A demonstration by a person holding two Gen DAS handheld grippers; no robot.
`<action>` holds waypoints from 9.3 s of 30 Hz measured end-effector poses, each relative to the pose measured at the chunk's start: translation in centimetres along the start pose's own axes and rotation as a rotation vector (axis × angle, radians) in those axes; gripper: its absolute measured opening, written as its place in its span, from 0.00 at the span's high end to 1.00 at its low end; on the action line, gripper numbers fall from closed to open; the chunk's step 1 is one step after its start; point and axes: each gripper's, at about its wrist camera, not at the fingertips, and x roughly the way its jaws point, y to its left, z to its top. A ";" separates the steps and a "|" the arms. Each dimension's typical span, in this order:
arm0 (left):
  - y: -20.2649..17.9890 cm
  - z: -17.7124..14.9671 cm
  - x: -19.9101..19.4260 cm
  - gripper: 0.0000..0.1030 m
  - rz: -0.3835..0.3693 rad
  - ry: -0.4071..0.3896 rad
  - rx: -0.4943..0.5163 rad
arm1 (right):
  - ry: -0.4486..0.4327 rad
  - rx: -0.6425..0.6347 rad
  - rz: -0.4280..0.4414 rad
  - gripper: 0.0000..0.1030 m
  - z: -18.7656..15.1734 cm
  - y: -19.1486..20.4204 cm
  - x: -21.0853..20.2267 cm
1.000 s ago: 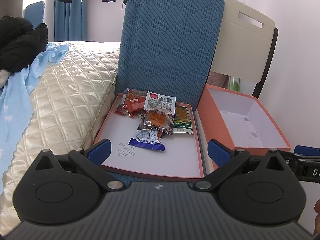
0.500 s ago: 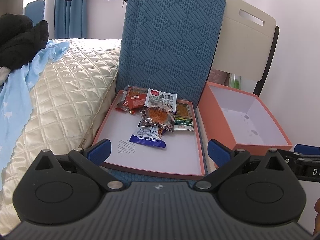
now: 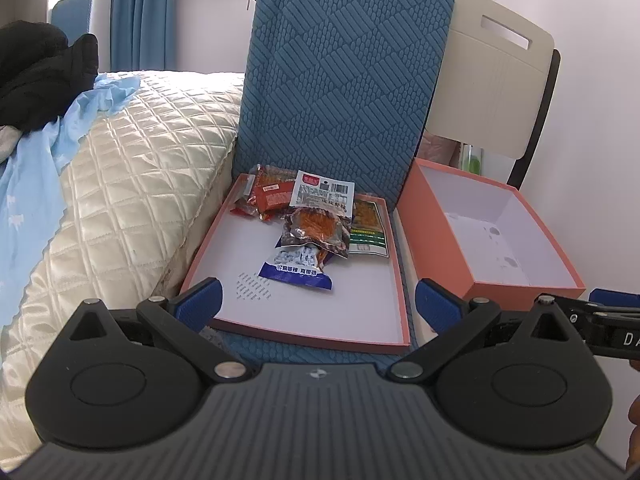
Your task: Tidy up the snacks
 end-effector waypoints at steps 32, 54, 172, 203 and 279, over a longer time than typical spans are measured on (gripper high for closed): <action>0.6 -0.5 0.1 0.00 0.014 0.007 -0.014 | 0.012 0.010 0.017 0.00 -0.6 -0.3 0.0; 1.4 -0.6 3.4 0.00 0.018 0.054 0.010 | 0.004 0.025 0.118 0.07 0.0 0.0 1.8; 3.9 2.8 35.4 0.18 -0.070 0.311 -0.064 | 0.170 -0.081 0.118 0.87 10.9 1.6 35.8; 4.2 3.6 31.5 0.80 -0.062 0.221 -0.080 | 0.096 -0.075 0.097 0.87 7.7 2.2 28.4; -21.4 9.3 28.6 0.95 -0.189 0.325 -0.012 | 0.247 0.119 -0.086 0.81 6.4 -19.8 20.6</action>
